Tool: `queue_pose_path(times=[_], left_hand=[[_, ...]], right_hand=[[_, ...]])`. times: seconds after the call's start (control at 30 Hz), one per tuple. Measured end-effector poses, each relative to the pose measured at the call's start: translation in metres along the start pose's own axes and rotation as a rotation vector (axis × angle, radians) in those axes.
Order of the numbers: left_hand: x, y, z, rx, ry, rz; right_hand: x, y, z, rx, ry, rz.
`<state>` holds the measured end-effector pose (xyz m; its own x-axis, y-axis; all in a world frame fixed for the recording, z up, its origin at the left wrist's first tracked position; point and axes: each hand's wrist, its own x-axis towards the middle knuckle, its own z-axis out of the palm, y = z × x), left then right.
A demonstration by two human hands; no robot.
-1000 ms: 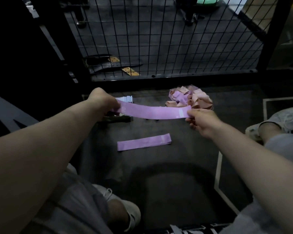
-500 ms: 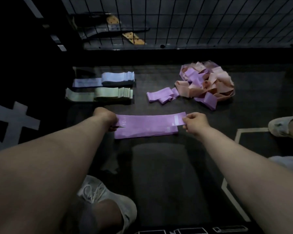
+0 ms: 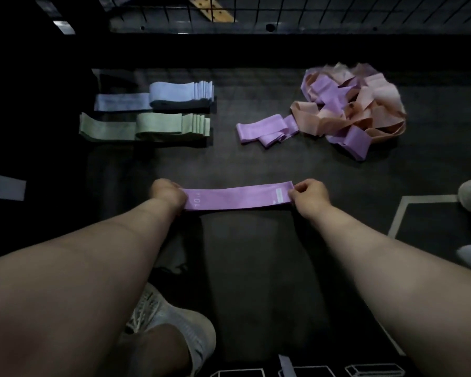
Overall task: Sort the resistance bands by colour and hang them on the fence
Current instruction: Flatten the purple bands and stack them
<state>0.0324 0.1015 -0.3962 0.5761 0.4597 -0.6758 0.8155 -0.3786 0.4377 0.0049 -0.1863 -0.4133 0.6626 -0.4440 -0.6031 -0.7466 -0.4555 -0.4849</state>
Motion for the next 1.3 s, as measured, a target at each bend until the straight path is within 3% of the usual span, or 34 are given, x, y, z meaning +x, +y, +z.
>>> queue_pose_path(times=[0.1, 0.27, 0.37, 0.47, 0.57, 0.67, 0.87, 1.03, 1.1, 1.17, 1.23, 1.3], left_hand=[[0.008, -0.006, -0.001, 0.157, -0.049, 0.04], [0.012, -0.007, 0.008, 0.137, 0.021, 0.048], [0.012, -0.008, 0.01, 0.261, 0.0, 0.121], [0.007, -0.01, 0.015, 0.454, -0.012, 0.142], [0.004, -0.01, 0.019, 0.799, 0.036, 0.334], [0.006, -0.015, 0.022, 1.013, -0.034, 0.528], [0.007, -0.017, 0.022, 1.105, -0.02, 0.563], [0.006, -0.014, 0.021, 1.133, -0.034, 0.561], [0.005, -0.014, 0.02, 1.093, -0.054, 0.517], [0.003, -0.014, 0.018, 0.914, -0.01, 0.404], [0.004, -0.014, 0.017, 0.561, 0.091, 0.19], [0.012, -0.019, 0.017, 0.284, 0.163, 0.007]], right_hand=[[0.001, 0.002, 0.002, -0.051, -0.016, -0.014], [0.006, 0.002, 0.0, -0.115, -0.015, -0.039], [0.007, 0.001, -0.004, -0.238, -0.006, -0.051], [0.005, -0.001, -0.007, -0.589, -0.001, -0.259], [0.009, -0.006, -0.007, -0.887, -0.112, -0.578], [0.014, -0.01, -0.005, -0.958, -0.206, -0.635], [0.016, -0.014, 0.0, -0.997, -0.232, -0.664], [0.017, -0.009, -0.002, -0.981, -0.236, -0.672], [0.015, -0.002, -0.003, -0.864, -0.202, -0.591], [0.01, 0.004, -0.002, -0.597, -0.102, -0.399], [0.009, 0.009, 0.0, -0.314, -0.032, -0.197], [0.01, 0.013, 0.002, -0.2, -0.024, -0.075]])
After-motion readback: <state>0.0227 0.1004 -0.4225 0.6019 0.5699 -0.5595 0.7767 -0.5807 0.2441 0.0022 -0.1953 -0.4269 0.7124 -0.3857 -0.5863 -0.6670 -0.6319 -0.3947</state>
